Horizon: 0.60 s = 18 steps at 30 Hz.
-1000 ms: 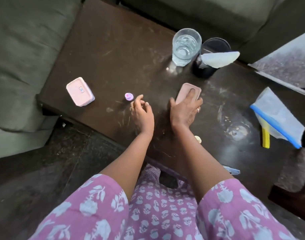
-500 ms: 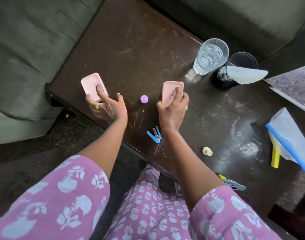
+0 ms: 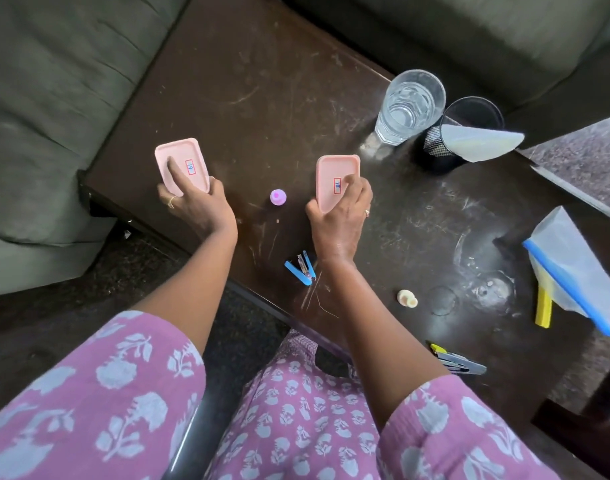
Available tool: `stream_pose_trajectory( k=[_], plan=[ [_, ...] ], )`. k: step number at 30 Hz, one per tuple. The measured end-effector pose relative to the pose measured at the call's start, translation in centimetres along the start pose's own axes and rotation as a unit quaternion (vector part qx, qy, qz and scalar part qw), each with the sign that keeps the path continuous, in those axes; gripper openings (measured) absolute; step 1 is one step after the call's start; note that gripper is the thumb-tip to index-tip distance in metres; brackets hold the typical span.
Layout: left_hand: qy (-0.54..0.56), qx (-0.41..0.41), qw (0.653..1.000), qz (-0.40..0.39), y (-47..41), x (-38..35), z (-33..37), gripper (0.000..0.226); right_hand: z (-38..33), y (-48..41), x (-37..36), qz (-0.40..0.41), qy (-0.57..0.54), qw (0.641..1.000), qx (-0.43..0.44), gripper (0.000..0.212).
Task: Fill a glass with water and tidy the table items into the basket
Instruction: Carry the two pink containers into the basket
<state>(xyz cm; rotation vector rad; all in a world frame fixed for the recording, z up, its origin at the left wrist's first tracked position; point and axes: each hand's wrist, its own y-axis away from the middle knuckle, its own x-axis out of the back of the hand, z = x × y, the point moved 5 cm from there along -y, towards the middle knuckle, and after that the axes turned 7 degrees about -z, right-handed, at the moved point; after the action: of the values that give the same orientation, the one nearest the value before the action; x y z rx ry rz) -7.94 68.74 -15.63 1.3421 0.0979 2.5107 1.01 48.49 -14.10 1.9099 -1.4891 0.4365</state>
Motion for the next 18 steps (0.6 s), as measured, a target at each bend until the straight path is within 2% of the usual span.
stream_pose_trajectory(
  k=[9,13,16,18],
  plan=[
    [0.048,-0.166,0.983,-0.066,9.8,-3.7,6.3,0.066,3.3,0.5,5.3,0.065,-0.033,0.997,0.006,0.056],
    [0.069,-0.251,0.959,-0.116,14.7,-5.7,8.5,0.065,6.1,0.8,8.9,0.115,-0.039,0.993,-0.005,0.056],
    [0.078,-0.347,0.925,-0.132,18.4,-7.1,10.2,0.062,8.2,1.3,11.9,0.161,-0.042,0.986,-0.013,0.056],
    [0.082,-0.379,0.909,-0.155,21.1,-8.2,11.1,0.061,9.6,1.7,14.0,0.192,-0.047,0.980,-0.020,0.058]
  ],
)
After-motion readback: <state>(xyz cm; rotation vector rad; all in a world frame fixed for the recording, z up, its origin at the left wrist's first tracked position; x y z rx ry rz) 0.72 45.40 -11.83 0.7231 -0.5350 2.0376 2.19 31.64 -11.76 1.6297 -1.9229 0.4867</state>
